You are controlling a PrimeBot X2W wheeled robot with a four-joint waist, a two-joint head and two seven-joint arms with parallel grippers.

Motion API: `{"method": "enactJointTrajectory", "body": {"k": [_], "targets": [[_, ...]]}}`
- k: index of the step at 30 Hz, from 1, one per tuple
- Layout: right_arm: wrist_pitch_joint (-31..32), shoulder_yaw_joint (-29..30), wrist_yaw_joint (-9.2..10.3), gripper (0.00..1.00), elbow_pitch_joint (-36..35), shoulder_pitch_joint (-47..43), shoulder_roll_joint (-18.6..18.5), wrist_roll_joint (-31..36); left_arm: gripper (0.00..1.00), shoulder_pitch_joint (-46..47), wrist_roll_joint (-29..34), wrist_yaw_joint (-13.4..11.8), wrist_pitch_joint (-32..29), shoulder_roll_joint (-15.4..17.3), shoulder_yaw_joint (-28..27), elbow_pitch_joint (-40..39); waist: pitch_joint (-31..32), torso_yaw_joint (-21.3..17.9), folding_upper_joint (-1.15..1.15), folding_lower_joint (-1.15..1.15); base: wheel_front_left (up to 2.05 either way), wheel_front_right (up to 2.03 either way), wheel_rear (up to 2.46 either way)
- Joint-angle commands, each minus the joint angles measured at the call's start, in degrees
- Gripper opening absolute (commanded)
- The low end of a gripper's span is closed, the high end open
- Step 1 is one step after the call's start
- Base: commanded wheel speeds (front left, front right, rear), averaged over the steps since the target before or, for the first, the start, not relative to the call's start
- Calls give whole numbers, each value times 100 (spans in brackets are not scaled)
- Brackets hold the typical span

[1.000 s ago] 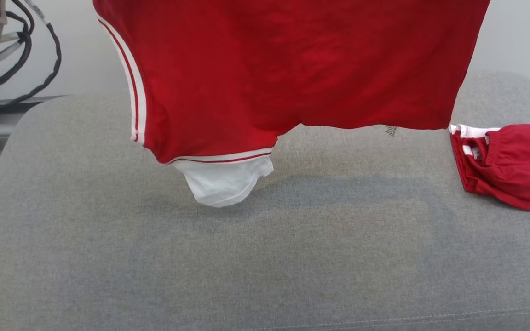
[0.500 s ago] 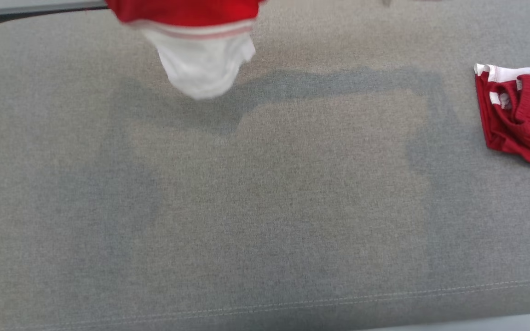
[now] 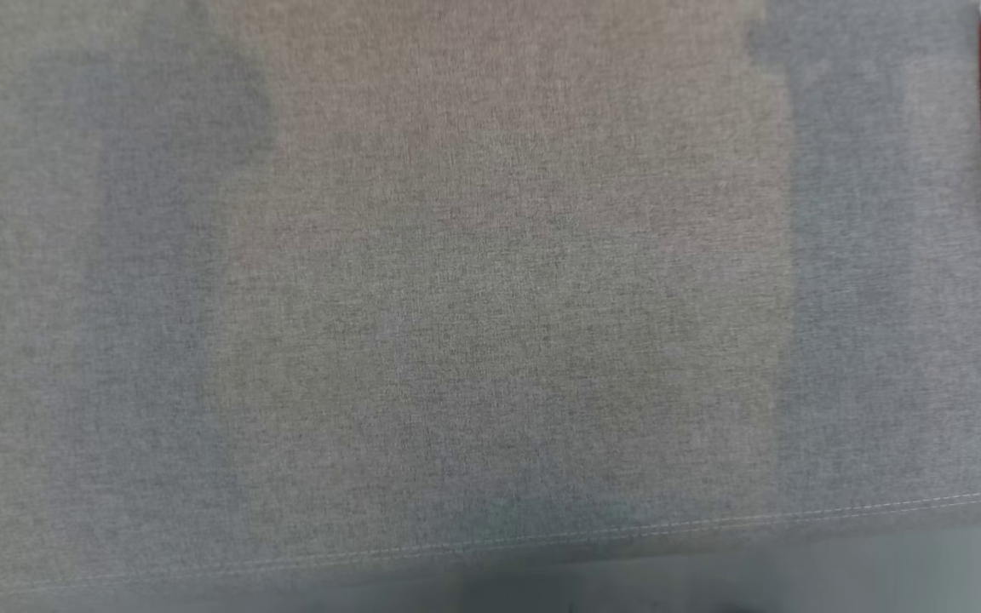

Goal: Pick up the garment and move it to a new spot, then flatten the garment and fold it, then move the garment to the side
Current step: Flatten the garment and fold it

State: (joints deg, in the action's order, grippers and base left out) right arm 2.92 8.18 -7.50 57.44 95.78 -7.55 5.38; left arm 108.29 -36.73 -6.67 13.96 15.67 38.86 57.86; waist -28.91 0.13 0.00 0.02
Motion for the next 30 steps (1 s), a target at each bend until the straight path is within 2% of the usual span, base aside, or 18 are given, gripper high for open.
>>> {"method": "enactJointTrajectory", "body": {"k": [1, 9, 16, 21, 27, 30], "targets": [[-47, -19, 2, 0, 67, -95, -15, 29, 0, -106, -64, 47, 27, -9, -19, 44, -312, 51, 0, -2, 0, 0, 0], [-239, -429, 2, 0, 758, -382, -89, -438, 0, -653, -400, 770, -85, -27, -42, 388, -187, 90, 0, -2, 0, 0, 0], [-64, -1370, 2, 0, 1130, -1095, -75, -1182, 0, -1487, -544, 1261, -705, 14, 243, 453, 403, 82, 0, -2, 0, 0, 0], [322, -2156, 2, 0, 966, -1887, -166, -1954, 0, -2349, -852, 1386, -1377, 48, 426, 157, 1022, 66, 0, -2, 0, 0, 0], [781, -2932, 2, 0, 137, -3244, -563, -3230, 0, -3932, -1509, 1411, -1965, 348, 442, -968, 1802, 73, 0, -2, 0, 0, 0], [893, -3170, 2, 0, -374, -4032, -910, -3782, 0, -4928, -1816, 1223, -2092, 622, 371, -1811, 2139, 165, 0, -2, 0, 0, 0]]}}
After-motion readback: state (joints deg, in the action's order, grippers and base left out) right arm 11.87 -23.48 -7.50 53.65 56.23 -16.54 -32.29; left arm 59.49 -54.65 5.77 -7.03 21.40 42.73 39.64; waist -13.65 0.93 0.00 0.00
